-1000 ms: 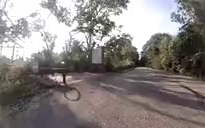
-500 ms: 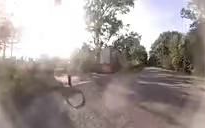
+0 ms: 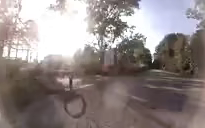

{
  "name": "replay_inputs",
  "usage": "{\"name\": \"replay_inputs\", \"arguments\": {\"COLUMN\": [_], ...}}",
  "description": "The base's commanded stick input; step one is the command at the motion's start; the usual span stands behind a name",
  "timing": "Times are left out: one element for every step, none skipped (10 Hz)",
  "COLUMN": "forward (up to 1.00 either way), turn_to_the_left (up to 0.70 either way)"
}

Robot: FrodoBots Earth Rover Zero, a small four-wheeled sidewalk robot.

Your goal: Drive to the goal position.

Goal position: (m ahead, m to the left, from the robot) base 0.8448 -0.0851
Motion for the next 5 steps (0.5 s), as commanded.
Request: {"name": "replay_inputs", "arguments": {"forward": [0.7,0.7,0.7,0.7,0.7], "turn_to_the_left": [0.06,0.03,0.0,0.0,0.0]}}
